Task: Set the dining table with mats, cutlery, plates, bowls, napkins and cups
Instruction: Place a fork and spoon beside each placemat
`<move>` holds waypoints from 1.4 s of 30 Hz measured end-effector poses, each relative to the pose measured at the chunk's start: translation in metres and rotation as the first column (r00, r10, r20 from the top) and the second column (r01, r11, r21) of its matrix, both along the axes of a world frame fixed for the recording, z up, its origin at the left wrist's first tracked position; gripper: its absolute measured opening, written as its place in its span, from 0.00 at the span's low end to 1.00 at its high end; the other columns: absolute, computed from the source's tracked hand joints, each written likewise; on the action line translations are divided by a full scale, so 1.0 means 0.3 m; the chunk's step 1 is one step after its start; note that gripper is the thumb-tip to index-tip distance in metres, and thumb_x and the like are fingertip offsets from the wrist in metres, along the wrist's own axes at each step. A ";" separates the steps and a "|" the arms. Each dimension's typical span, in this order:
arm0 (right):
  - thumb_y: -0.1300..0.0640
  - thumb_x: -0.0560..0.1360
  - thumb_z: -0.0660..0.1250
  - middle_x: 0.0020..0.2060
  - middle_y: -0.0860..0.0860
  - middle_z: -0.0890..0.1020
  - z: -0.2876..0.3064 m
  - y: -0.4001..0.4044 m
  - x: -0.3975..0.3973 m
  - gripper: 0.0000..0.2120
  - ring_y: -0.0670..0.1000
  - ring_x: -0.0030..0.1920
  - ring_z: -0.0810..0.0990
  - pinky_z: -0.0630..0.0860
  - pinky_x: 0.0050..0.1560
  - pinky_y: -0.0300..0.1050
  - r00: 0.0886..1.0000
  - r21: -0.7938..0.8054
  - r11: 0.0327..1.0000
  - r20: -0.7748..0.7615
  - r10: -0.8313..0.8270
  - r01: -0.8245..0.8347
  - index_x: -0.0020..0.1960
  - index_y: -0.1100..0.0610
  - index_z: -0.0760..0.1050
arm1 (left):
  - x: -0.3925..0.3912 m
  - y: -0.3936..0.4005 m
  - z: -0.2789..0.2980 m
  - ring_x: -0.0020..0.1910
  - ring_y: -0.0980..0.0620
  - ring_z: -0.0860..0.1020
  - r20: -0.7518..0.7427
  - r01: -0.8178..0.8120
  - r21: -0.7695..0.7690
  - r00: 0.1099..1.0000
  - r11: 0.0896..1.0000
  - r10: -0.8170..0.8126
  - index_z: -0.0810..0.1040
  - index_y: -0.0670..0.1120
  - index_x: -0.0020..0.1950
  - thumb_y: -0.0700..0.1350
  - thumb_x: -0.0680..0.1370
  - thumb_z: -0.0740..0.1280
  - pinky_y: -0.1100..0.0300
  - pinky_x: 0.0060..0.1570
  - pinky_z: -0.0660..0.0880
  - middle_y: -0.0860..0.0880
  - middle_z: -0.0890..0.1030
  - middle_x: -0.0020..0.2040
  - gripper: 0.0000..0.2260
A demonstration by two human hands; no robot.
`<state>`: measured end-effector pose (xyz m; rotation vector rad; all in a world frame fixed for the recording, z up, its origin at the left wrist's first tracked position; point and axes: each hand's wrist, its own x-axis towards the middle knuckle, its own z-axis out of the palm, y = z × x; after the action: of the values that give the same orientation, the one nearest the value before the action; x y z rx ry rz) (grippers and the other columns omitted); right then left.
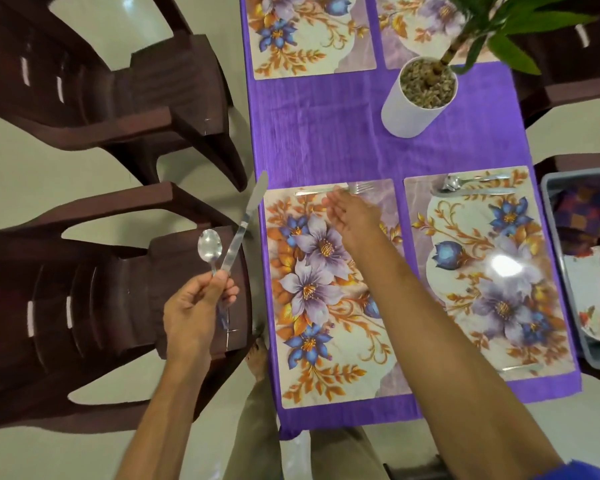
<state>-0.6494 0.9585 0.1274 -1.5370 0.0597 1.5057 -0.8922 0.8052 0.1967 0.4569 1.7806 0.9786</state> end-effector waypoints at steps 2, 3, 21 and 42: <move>0.66 0.76 0.74 0.51 0.61 0.87 -0.023 0.013 -0.011 0.11 0.52 0.44 0.88 0.84 0.41 0.40 1.000 -0.015 1.000 -0.012 0.001 -0.001 0.57 0.69 0.82 | -0.012 0.003 -0.007 0.48 0.49 0.86 -0.015 -0.019 -0.004 1.000 1.000 0.019 0.86 0.45 0.59 0.47 0.81 0.72 0.59 0.50 0.85 0.44 0.87 0.48 0.09; 0.66 0.78 0.73 0.51 0.61 0.87 -0.032 0.016 -0.016 0.11 0.52 0.44 0.87 0.84 0.42 0.39 1.000 -0.016 1.000 -0.024 -0.004 0.004 0.58 0.70 0.81 | -0.019 0.005 -0.008 0.48 0.49 0.86 -0.022 -0.024 -0.007 0.999 1.000 0.024 0.86 0.45 0.59 0.47 0.81 0.72 0.58 0.51 0.85 0.45 0.88 0.48 0.09; 0.63 0.84 0.62 0.59 0.62 0.84 -0.090 0.033 -0.032 0.15 0.55 0.52 0.87 0.83 0.36 0.38 0.998 -0.087 0.996 -0.052 -0.029 0.024 0.66 0.72 0.75 | -0.058 0.024 0.005 0.48 0.48 0.86 -0.004 0.023 -0.020 1.000 1.000 -0.023 0.86 0.47 0.57 0.48 0.79 0.72 0.51 0.56 0.83 0.46 0.87 0.48 0.09; 0.66 0.81 0.66 0.46 0.60 0.86 0.315 -0.583 -0.012 0.07 0.57 0.47 0.87 0.84 0.51 0.50 0.915 0.212 0.893 0.158 0.371 -0.398 0.55 0.60 0.81 | 0.060 -0.124 0.026 0.45 0.47 0.87 0.261 0.538 -0.005 0.814 0.843 -0.519 0.86 0.43 0.54 0.52 0.74 0.73 0.60 0.45 0.82 0.43 0.88 0.46 0.15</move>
<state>-0.6529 0.7836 0.2219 -1.4880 -0.5067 1.6550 -0.8741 0.7680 0.2046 0.7023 1.3448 0.5374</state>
